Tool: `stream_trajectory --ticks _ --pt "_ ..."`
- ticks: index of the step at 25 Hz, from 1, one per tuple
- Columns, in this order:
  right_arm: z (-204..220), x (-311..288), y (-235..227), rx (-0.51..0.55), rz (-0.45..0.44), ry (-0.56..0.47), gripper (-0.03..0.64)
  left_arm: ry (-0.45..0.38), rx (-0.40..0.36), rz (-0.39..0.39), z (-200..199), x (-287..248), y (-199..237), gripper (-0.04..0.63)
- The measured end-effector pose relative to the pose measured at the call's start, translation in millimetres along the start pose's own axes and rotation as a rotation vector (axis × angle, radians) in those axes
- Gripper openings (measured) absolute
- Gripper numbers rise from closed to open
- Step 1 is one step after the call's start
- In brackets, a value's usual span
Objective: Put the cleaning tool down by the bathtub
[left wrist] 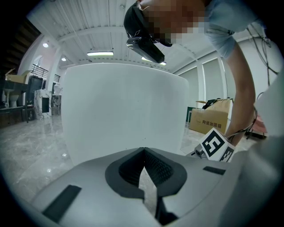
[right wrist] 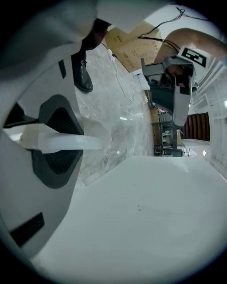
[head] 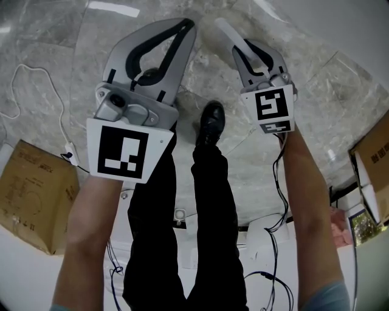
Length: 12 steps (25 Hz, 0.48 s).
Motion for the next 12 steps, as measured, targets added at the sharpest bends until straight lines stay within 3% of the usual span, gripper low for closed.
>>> stream_trajectory --ticks 12 --pt "3.1 -2.1 -4.6 0.008 0.023 0.025 0.106 -0.002 -0.005 -0.001 -5.6 1.8 -0.1 0.015"
Point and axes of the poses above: the fingertips, and each gripper's own axes: x backward along the fingers, y to its left, z out of its underside, the point moved 2 cm from there along x, backward along the fingers, and after that the axes turned 7 degrees about -z, right-handed, at the moved point
